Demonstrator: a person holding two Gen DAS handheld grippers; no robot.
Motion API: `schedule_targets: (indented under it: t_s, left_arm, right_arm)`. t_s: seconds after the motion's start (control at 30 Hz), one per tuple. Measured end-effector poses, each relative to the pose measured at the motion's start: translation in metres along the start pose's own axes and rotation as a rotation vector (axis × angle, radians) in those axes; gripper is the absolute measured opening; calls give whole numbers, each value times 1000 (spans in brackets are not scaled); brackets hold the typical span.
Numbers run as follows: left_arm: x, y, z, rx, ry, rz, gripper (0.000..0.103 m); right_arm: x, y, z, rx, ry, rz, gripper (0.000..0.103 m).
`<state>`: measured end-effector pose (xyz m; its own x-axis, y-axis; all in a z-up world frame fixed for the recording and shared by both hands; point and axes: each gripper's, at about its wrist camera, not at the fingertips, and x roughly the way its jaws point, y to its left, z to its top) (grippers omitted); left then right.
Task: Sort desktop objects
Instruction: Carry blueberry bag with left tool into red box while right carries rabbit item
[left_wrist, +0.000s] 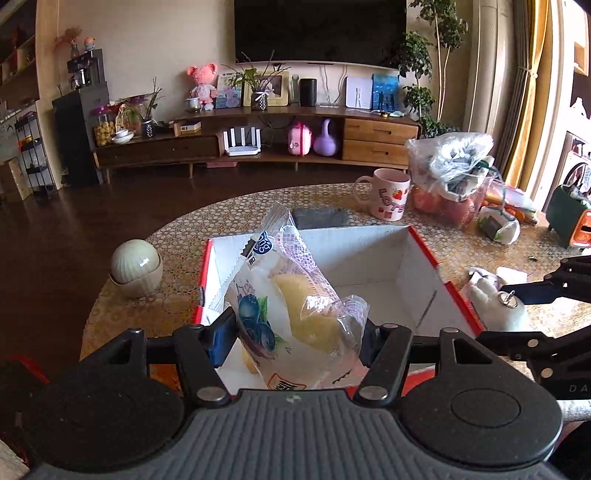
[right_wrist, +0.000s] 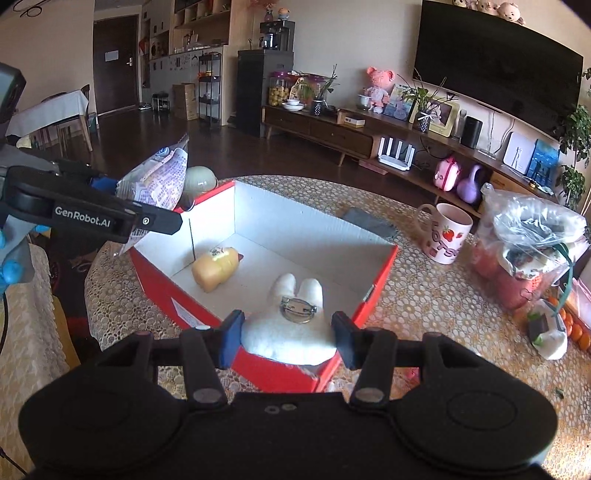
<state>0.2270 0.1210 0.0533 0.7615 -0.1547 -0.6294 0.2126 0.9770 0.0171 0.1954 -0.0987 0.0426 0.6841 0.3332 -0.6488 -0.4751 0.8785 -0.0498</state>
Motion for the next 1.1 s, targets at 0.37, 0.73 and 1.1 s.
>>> schedule_targets:
  t_s: [0.37,0.73,1.1]
  left_arm:
    - [64,4,20,52,107,-25,63]
    - [126,-3,29,116,232,30,63]
    - [165,-18,29,216,340,83,63]
  right_arm:
    - [49,-2,21,54,44,-14,51]
    - [98,-4,23,81,140,-10,51]
    - [120,4,14,64,195,-37,51]
